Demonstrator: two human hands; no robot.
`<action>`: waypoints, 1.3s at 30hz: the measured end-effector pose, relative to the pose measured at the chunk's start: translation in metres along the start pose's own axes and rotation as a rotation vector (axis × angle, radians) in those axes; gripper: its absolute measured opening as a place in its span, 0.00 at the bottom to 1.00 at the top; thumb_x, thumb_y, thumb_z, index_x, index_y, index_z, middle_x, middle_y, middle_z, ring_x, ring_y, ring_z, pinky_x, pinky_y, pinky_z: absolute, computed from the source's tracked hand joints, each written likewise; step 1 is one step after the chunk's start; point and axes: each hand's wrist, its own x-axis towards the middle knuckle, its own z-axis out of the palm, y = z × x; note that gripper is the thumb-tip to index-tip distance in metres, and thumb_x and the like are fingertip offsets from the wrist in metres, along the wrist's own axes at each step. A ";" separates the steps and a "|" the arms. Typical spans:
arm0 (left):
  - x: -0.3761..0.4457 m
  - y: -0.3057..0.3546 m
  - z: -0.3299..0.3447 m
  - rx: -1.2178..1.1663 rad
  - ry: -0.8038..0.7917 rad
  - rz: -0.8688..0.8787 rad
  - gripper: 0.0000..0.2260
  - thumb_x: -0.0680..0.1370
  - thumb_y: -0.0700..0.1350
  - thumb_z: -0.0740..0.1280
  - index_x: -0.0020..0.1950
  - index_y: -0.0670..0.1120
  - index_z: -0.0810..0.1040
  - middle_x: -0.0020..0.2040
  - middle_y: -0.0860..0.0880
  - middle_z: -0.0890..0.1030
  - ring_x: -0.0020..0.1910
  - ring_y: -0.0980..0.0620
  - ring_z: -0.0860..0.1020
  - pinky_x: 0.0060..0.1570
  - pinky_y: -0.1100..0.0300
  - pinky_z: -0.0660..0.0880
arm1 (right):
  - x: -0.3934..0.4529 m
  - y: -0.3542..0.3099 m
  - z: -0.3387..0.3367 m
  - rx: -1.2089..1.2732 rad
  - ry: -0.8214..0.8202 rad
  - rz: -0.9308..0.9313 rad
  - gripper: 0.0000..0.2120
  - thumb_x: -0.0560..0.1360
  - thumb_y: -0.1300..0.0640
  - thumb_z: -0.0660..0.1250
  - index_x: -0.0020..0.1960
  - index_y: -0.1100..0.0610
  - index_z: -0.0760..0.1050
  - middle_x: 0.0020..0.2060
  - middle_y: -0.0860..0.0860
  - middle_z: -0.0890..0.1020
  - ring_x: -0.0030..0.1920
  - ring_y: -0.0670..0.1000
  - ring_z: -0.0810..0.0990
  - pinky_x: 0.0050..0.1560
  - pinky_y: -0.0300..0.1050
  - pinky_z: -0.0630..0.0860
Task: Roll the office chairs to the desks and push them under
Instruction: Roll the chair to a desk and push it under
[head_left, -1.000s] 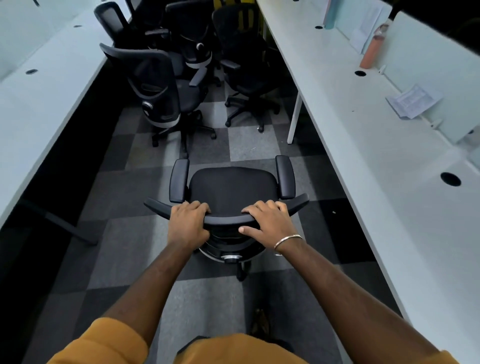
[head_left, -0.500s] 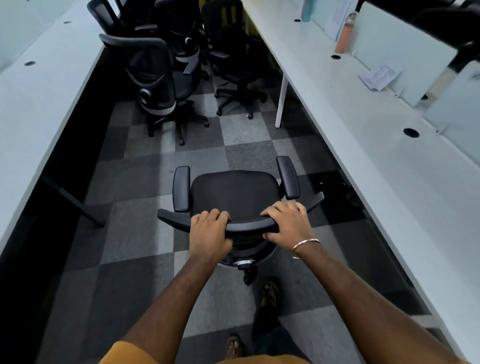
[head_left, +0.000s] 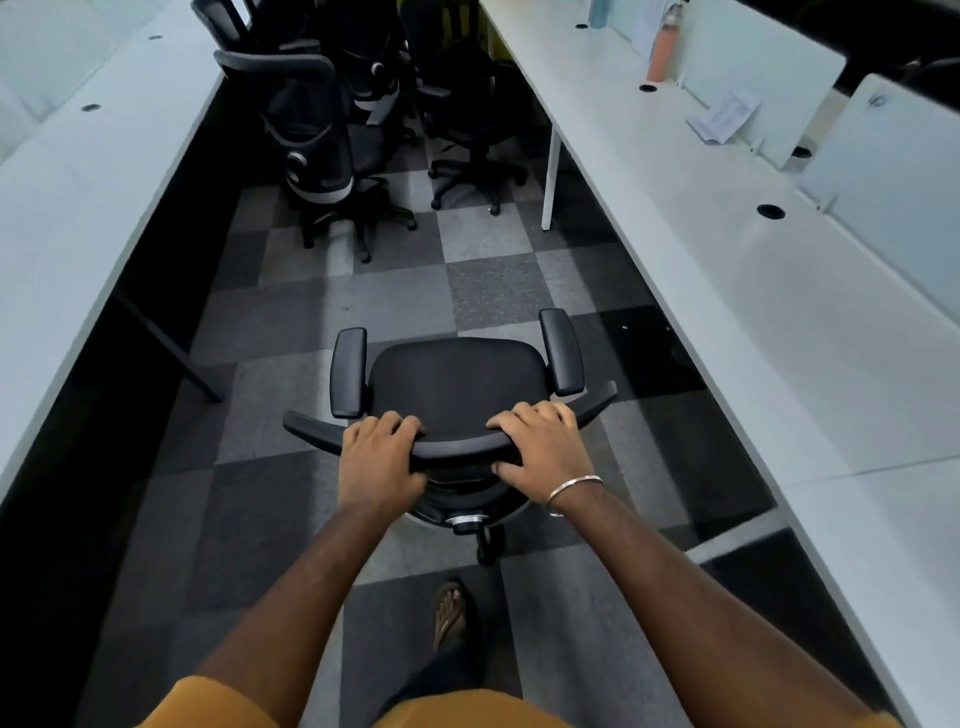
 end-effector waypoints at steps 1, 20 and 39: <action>-0.017 0.005 0.000 0.008 0.016 -0.006 0.20 0.65 0.50 0.74 0.56 0.54 0.78 0.49 0.54 0.76 0.52 0.47 0.76 0.60 0.49 0.69 | -0.018 -0.002 0.002 0.006 0.010 -0.018 0.25 0.70 0.39 0.69 0.66 0.42 0.73 0.55 0.43 0.76 0.59 0.51 0.73 0.71 0.52 0.60; -0.287 0.048 -0.014 0.000 0.012 -0.047 0.19 0.64 0.48 0.74 0.55 0.55 0.79 0.49 0.55 0.76 0.52 0.48 0.76 0.61 0.51 0.67 | -0.282 -0.081 0.018 -0.086 0.031 0.000 0.23 0.68 0.43 0.71 0.63 0.42 0.75 0.53 0.43 0.75 0.54 0.51 0.74 0.64 0.51 0.63; -0.560 0.071 -0.039 -0.065 -0.046 0.136 0.19 0.68 0.51 0.69 0.59 0.53 0.75 0.54 0.53 0.74 0.53 0.48 0.73 0.60 0.52 0.67 | -0.543 -0.164 0.040 -0.076 0.136 0.047 0.22 0.66 0.47 0.76 0.59 0.42 0.79 0.51 0.39 0.77 0.53 0.48 0.74 0.57 0.45 0.58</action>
